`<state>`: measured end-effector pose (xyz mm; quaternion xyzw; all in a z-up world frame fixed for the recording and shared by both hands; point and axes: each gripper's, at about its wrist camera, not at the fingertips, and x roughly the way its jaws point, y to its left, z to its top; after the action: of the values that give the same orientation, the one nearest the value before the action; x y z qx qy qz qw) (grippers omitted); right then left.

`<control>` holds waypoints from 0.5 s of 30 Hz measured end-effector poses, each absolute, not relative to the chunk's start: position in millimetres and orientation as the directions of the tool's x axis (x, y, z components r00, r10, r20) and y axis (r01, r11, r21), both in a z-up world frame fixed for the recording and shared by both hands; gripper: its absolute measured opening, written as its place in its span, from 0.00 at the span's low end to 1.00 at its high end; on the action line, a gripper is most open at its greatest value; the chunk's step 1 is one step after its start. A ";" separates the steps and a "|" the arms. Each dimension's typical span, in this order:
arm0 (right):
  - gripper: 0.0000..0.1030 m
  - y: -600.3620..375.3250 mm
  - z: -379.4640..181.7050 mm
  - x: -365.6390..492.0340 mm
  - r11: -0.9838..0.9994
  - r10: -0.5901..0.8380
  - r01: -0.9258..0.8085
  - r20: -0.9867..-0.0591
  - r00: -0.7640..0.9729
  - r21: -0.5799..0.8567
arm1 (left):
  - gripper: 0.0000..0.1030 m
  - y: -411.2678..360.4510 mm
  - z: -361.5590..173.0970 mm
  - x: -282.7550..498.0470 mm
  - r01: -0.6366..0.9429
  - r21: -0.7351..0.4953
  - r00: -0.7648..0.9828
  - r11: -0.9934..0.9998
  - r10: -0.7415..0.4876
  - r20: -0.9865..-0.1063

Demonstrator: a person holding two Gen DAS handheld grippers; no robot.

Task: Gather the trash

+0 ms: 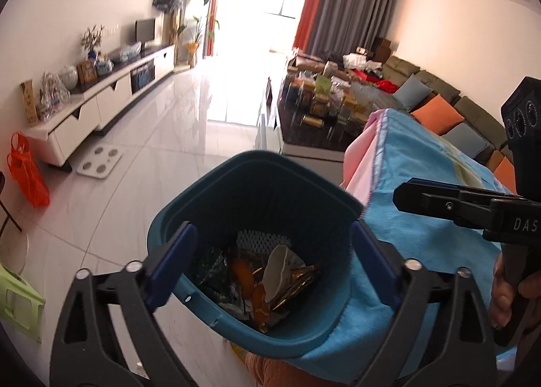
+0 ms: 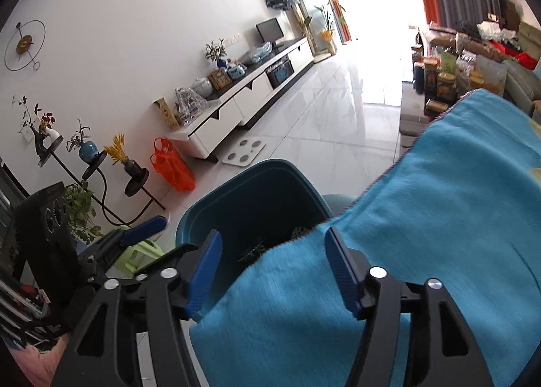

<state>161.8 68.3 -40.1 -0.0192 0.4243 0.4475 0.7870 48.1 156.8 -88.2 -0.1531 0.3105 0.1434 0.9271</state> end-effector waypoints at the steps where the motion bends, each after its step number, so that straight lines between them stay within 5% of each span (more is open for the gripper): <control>1: 0.68 61.1 -37.9 158.3 0.603 0.691 -0.720 -0.676 0.257 0.344 | 0.95 153.1 -84.9 43.2 -0.359 -0.192 0.776 0.913 0.178 -0.605; 6: 0.82 29.6 -30.7 146.7 0.629 0.696 -0.710 -0.636 0.332 0.317 | 0.95 131.4 -71.5 22.4 -0.351 -0.181 0.810 0.919 0.201 -0.552; 15: 0.91 -26.6 -21.9 113.3 0.710 0.649 -0.665 -0.583 0.489 0.231 | 0.95 80.6 -53.1 2.7 -0.311 -0.176 0.862 0.934 0.199 -0.467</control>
<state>113.3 -26.6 -21.9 -0.0126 0.3322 0.3808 0.8628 2.7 80.6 -53.1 -0.1234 0.2267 0.1332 0.9569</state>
